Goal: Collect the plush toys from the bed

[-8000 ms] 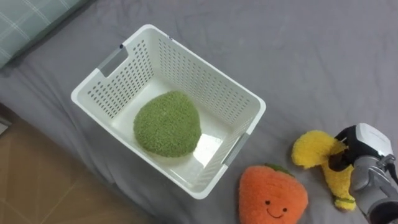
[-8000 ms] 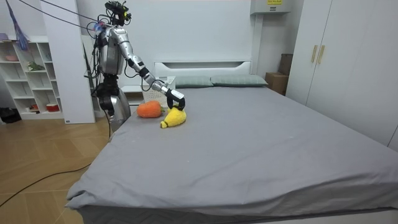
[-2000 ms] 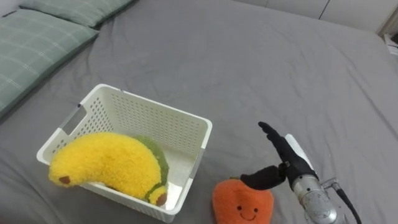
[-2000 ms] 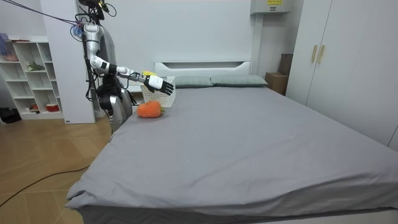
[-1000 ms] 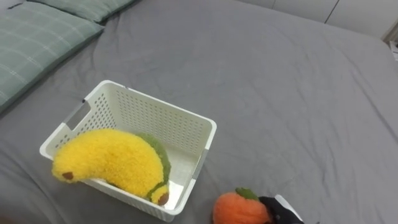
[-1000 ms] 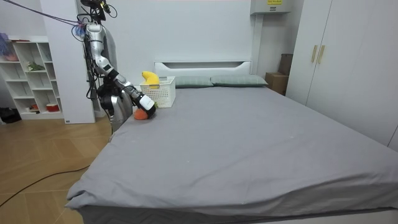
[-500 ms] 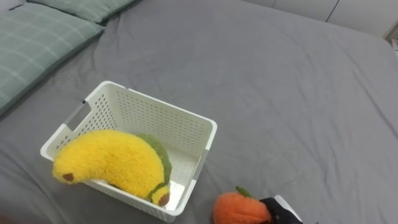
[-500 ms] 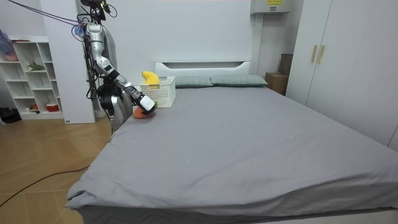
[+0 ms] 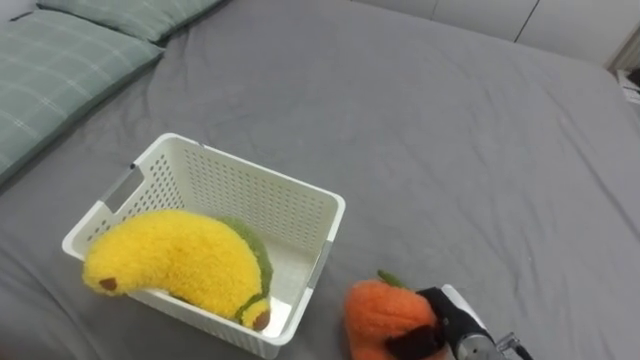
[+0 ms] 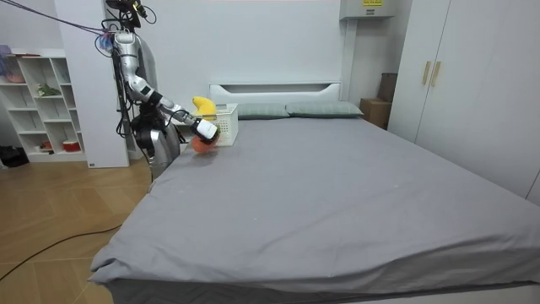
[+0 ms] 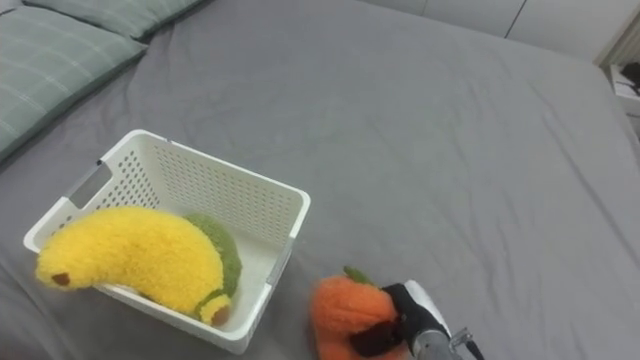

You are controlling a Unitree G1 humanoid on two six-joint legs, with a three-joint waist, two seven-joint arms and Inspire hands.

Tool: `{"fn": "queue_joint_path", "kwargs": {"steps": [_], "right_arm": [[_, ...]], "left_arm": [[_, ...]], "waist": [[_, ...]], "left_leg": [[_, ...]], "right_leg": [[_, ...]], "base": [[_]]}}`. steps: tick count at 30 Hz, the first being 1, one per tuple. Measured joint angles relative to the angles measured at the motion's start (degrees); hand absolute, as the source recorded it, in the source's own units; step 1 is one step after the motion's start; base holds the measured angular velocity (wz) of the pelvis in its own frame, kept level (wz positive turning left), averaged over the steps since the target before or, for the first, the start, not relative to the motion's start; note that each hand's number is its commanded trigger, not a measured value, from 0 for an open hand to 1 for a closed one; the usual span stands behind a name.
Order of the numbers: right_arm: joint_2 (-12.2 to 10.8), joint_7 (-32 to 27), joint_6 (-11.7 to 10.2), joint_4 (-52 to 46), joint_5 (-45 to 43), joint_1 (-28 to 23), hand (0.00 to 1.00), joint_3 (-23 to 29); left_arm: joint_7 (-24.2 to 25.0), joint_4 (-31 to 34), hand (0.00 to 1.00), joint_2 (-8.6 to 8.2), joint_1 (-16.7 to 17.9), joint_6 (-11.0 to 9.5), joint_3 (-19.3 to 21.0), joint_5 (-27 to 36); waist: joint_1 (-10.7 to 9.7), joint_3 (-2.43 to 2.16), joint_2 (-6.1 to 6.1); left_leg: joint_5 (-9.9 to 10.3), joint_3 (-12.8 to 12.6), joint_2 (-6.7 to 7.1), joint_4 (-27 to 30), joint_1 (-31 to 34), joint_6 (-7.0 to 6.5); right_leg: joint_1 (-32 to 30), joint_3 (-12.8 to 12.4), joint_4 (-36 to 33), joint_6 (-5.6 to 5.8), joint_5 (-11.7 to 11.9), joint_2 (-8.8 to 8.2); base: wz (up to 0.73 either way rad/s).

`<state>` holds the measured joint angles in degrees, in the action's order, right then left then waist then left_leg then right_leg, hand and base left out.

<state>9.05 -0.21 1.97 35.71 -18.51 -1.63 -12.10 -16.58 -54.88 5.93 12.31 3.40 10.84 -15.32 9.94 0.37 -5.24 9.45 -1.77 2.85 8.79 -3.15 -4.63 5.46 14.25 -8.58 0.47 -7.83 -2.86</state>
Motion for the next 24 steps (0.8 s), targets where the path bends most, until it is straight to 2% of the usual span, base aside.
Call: {"fn": "queue_joint_path", "kwargs": {"steps": [6, 13, 17, 24], "right_arm": [[0.2, 0.0, 0.6, -11.2, -0.3, -0.8, 1.0, 0.1], [0.2, 0.0, 0.5, -25.5, -0.3, -1.7, 1.0, 3.3], [0.3, -0.1, 0.6, -29.1, -0.3, -1.7, 1.0, 4.7], [0.7, 0.4, 0.6, -38.9, -0.2, -1.7, 1.0, 5.0]], "left_arm": [[0.0, -0.8, 0.0, 0.05, -0.1, 0.0, 0.2, -0.1], [1.2, -0.9, 0.0, -0.16, 0.5, 0.0, 0.3, -0.1], [2.0, -0.7, 0.0, -0.17, 0.5, 0.1, 0.3, -0.2], [2.0, -1.1, 0.0, -0.17, -0.2, 0.0, 0.3, -0.5]], "waist": [[-0.3, 0.05, 0.29], [-0.5, 0.03, 1.18], [-0.5, -0.26, 1.35], [-0.1, -0.23, 1.46]], "left_leg": [[0.0, -0.6, -0.05, -0.1, 0.1, -0.02], [0.0, -0.8, -0.07, -0.2, -0.2, -0.03], [0.0, -0.8, -0.09, -0.5, -0.2, -0.03], [0.0, -1.3, -0.14, -0.5, -0.3, -0.03]], "right_leg": [[-0.5, -0.4, -0.1, -0.01, 0.0, 0.03], [-0.3, -0.6, -0.1, 0.0, 0.0, 0.05], [-0.3, -0.6, -0.1, 0.0, 0.0, 0.06], [-0.5, -1.6, -0.1, 0.0, 0.0, 0.14]], "base": [[-0.05], [-0.01], [0.0], [-0.04]]}}
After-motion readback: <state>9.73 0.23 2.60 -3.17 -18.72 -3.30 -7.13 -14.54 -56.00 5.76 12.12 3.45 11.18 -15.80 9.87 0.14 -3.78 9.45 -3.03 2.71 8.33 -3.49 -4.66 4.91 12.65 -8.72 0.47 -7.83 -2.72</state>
